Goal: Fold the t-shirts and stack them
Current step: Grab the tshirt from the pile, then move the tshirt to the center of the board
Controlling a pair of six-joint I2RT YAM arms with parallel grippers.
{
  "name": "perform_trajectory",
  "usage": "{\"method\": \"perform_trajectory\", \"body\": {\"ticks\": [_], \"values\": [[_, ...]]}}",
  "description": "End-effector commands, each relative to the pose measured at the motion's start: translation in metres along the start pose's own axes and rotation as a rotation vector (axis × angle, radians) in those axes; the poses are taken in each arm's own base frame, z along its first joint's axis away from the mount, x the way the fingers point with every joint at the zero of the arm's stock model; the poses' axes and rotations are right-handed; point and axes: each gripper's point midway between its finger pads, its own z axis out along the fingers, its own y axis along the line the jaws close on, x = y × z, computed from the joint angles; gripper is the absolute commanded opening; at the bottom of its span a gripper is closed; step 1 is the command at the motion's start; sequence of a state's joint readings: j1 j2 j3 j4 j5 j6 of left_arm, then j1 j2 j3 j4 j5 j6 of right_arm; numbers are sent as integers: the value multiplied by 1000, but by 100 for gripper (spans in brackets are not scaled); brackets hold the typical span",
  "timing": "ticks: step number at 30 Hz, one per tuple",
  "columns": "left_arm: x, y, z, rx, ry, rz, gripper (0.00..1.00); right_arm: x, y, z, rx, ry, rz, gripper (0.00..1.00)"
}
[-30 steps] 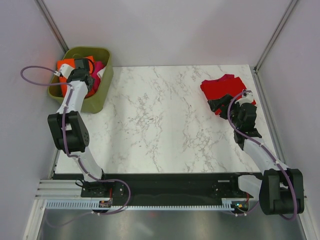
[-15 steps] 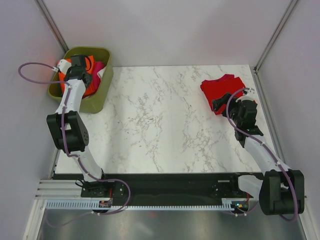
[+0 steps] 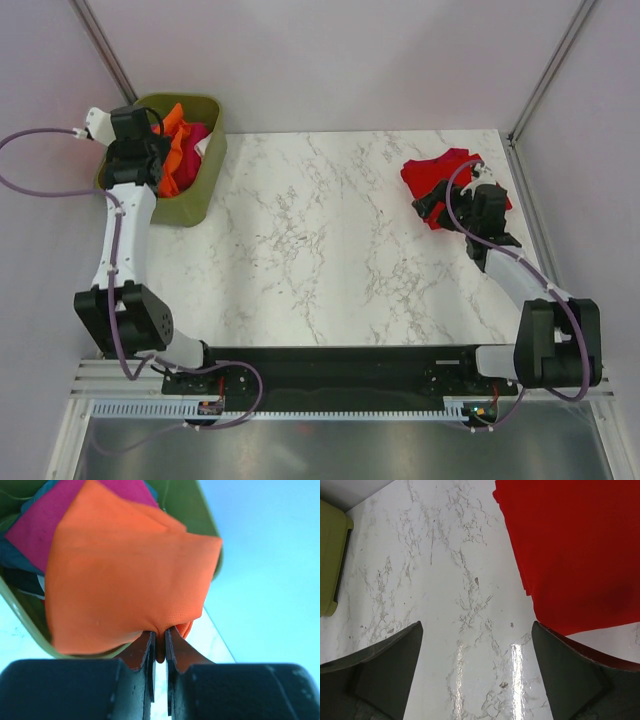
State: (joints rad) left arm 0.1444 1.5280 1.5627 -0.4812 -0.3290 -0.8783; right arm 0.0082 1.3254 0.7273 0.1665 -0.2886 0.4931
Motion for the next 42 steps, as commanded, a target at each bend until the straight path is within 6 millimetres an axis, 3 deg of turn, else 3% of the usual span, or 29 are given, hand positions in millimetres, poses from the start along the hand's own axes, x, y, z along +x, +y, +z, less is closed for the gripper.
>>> {"method": "perform_trajectory", "body": {"ticks": [1,3,7,8,14,16,17,19,24,27,29,30,31,32,33,34,36,37,38,40,42], "values": [[-32,-26,-49,145,-65,-75,2,-18,17,-18,-64,-100,-32,98],[-39,-31,-66,185,-82,-86,2,-23,17,-23,-59,-133,-38,98],[-56,-55,-119,341,-79,-118,2,-30,25,-36,-85,-193,-50,98],[-64,-63,-140,399,-89,-135,2,-30,25,-38,-89,-199,-49,98],[-68,-117,-224,697,10,-144,2,-34,28,-44,-98,-225,-51,98],[-56,-135,-253,806,92,-139,2,-35,29,-45,-101,-228,-51,98],[-40,-151,-278,879,164,-139,2,-35,29,-45,-100,-230,-51,98],[-24,-164,-299,945,229,-143,2,-36,30,-47,-100,-237,-51,98],[57,-196,-360,1136,531,-128,2,-36,30,-49,-99,-247,-49,98],[89,-204,-370,1235,641,-92,3,-36,32,-50,-111,-250,-53,98],[120,-186,-345,1210,604,54,9,-34,37,-52,-139,-243,-49,98],[134,-173,-330,1152,598,94,19,-34,36,-53,-134,-240,-22,98],[171,-142,-299,1037,633,149,50,-35,32,-53,-102,-250,2,98],[175,-120,-284,972,587,177,67,-33,26,-53,-75,-242,25,98],[189,-99,-269,908,586,192,76,-33,25,-52,-64,-241,45,98],[224,-55,-243,789,619,231,90,-30,25,-50,-69,-227,59,98],[232,-26,-228,729,576,229,94,-27,27,-45,-90,-208,68,98],[252,3,-216,673,597,260,96,-26,29,-43,-101,-199,77,98],[255,13,-210,648,582,271,96,-22,31,-41,-118,-178,86,97],[256,24,-202,633,542,293,97,-14,33,-34,-135,-125,93,93],[259,21,-198,655,527,347,97,-5,37,-30,-151,-32,93,87]]}}
